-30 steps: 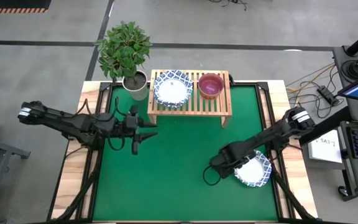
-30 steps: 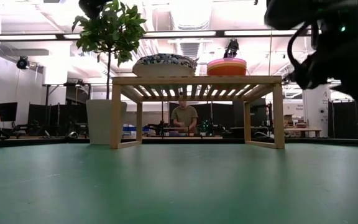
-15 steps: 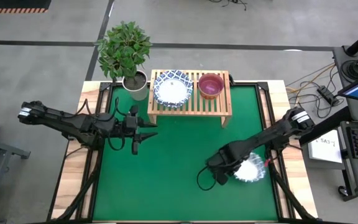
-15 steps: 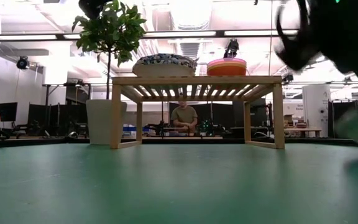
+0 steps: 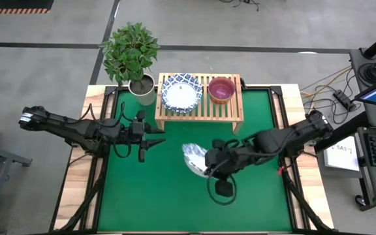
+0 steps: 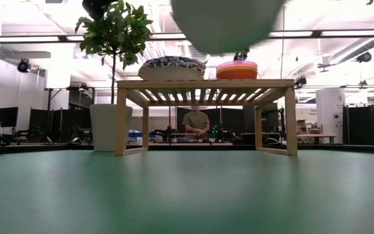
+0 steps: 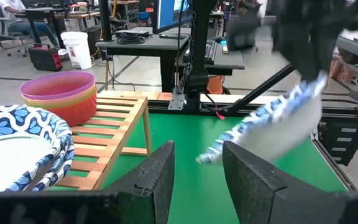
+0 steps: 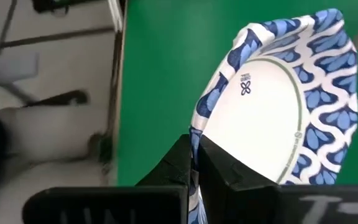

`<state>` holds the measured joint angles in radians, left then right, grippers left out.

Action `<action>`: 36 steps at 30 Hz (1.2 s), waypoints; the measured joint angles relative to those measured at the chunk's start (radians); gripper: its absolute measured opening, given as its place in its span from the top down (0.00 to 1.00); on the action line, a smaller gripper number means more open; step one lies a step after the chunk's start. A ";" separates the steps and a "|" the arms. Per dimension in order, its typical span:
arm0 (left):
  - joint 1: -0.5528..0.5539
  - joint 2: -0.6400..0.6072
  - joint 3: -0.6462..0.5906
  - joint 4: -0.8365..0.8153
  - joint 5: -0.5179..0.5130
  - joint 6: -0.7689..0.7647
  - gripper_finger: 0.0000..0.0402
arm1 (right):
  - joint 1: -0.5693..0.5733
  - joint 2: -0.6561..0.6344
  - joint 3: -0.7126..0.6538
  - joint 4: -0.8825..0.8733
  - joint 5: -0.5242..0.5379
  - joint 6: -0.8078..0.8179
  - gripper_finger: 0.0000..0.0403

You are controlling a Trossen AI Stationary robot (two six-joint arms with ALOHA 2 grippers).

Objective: Place and stack bowls onto a shelf
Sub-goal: Stack the white bowl on top of the white bowl

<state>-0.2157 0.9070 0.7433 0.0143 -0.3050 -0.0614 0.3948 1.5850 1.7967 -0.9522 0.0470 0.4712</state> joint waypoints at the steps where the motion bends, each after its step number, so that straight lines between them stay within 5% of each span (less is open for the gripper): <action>1: 0.000 0.000 0.000 0.000 0.000 0.000 0.70 | 0.002 0.001 0.029 0.001 0.035 -0.061 0.98; 9: -0.003 -0.003 0.000 0.000 0.000 0.000 0.70 | -0.009 0.002 0.155 0.015 0.363 -0.473 0.98; 14: -0.004 -0.004 0.000 -0.001 0.000 0.003 0.70 | -0.087 0.002 0.160 0.053 0.545 -0.596 0.98; 25: -0.004 -0.025 0.000 -0.004 0.000 0.044 0.70 | -0.358 0.058 0.105 0.166 0.551 -0.715 0.98; 36: -0.015 -0.130 -0.030 -0.038 0.000 0.045 0.70 | -0.493 0.141 0.106 0.264 0.440 -0.749 0.93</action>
<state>-0.2306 0.7772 0.7129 -0.0236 -0.3046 -0.0167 -0.0985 1.7261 1.9026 -0.6884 0.4867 -0.2774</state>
